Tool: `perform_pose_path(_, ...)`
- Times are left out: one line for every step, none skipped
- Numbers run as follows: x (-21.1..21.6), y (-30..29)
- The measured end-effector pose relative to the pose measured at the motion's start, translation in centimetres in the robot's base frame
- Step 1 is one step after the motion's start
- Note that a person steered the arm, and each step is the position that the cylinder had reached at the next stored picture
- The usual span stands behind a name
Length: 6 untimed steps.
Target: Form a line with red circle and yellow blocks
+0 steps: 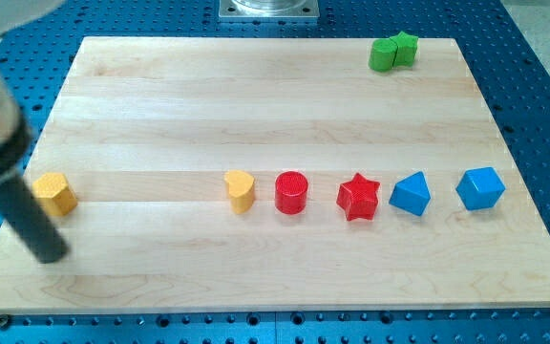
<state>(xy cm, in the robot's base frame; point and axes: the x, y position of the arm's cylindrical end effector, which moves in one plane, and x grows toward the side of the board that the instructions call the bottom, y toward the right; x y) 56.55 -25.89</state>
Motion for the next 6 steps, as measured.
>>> perform_pose_path(-3.1,-1.7)
perform_pose_path(-7.1,-0.6)
perform_pose_path(-7.8,-0.3)
perform_pose_path(-7.8,4.5)
perform_pose_path(-7.2,9.8)
perform_pose_path(-7.0,10.6)
